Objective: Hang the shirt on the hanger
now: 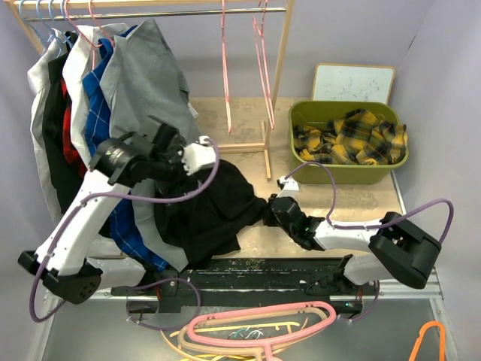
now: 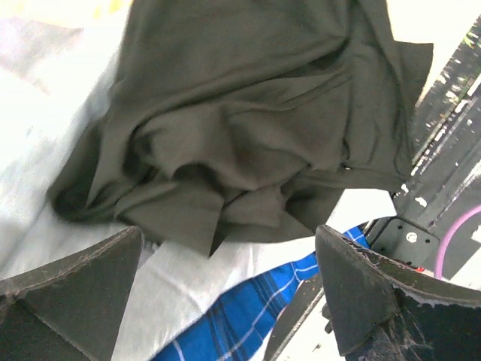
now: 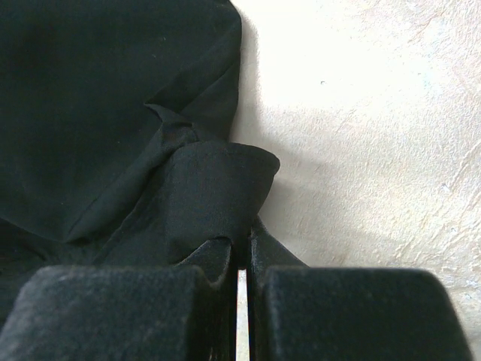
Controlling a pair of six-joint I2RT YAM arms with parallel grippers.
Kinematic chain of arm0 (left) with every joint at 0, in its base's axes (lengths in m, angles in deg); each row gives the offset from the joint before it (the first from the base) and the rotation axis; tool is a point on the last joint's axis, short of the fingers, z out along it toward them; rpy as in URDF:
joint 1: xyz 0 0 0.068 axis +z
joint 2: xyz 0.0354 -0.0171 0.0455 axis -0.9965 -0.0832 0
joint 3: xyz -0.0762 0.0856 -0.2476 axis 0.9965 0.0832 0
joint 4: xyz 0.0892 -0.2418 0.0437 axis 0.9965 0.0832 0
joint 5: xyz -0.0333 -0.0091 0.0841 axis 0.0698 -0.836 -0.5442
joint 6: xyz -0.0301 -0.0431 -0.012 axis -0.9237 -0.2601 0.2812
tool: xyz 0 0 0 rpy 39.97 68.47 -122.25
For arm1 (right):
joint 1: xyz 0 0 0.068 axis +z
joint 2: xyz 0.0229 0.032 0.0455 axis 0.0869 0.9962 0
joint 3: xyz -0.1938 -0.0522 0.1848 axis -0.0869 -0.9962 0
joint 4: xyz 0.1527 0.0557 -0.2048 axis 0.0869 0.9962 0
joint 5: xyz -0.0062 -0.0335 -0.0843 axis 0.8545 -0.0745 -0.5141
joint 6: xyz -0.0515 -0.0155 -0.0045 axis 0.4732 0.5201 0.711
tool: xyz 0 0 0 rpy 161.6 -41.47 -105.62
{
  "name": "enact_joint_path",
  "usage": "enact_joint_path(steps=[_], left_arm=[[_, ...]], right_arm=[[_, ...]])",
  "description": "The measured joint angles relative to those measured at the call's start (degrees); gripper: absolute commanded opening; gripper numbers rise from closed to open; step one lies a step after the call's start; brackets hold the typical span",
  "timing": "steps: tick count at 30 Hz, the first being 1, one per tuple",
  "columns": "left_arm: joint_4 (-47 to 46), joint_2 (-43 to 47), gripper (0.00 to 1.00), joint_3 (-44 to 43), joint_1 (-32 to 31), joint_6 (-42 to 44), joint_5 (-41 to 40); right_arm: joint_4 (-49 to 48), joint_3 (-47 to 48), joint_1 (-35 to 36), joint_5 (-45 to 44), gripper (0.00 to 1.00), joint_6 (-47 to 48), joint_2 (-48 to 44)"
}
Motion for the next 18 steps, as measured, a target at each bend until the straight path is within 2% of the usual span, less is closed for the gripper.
enact_joint_path(steps=[4, 7, 13, 18], left_arm=[[-1.1, -3.8, 1.0, 1.7, -8.0, 2.6, -0.6], [-4.8, -4.8, 1.0, 7.3, -12.6, 6.3, -2.4], [-6.0, -10.2, 0.85, 8.3, -13.0, 13.2, 0.9], [-7.0, -17.4, 0.85, 8.9, -13.2, 16.4, 3.9]], right_arm=[[-1.0, -0.1, 0.0, -0.3, 0.0, -1.9, 0.3], [-2.8, -0.6, 0.0, -0.2, 0.0, -4.0, 0.7], [-4.3, -1.6, 0.0, 0.1, 0.0, -6.2, 0.9], [-4.3, -2.6, 0.0, -0.1, 0.0, -6.8, -1.2]])
